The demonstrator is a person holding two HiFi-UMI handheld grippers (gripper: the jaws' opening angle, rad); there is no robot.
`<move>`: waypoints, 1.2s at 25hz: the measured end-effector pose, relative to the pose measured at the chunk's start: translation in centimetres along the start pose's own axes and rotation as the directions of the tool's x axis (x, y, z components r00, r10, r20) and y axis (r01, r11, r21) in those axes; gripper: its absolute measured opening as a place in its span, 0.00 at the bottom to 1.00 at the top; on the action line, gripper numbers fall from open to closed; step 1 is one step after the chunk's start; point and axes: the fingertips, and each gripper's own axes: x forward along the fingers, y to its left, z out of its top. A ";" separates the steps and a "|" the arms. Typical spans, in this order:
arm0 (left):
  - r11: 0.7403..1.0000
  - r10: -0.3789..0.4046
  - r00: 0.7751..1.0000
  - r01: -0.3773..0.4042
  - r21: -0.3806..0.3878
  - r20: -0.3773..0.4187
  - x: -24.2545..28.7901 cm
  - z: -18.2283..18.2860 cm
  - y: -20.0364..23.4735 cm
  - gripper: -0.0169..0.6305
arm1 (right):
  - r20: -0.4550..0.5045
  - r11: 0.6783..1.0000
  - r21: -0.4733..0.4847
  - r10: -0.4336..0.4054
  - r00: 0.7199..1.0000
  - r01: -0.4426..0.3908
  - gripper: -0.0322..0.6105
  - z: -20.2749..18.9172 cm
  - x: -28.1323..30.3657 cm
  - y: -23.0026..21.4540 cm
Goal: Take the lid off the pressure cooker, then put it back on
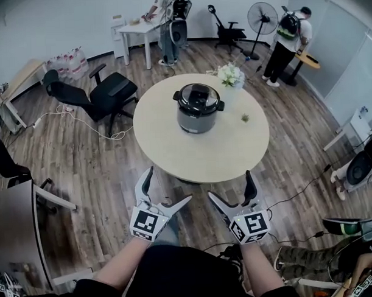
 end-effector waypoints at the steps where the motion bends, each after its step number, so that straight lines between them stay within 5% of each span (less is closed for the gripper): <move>1: 1.000 -0.001 1.000 0.001 -0.006 0.001 1.0 -0.3 0.9 0.94 | -0.001 1.000 -0.006 -0.002 1.000 0.002 0.98 0.2 0.8 -0.5; 16: 0.991 -0.111 0.991 0.105 -0.086 -0.076 20.6 -8.0 16.8 0.94 | -0.101 0.997 -0.026 -0.076 0.992 0.074 0.98 0.8 22.5 -11.0; 30: 0.952 -0.300 0.926 0.273 -0.142 -0.230 33.6 -16.9 24.2 0.94 | -0.202 0.990 -0.063 -0.138 0.970 0.128 0.98 1.2 35.7 -17.9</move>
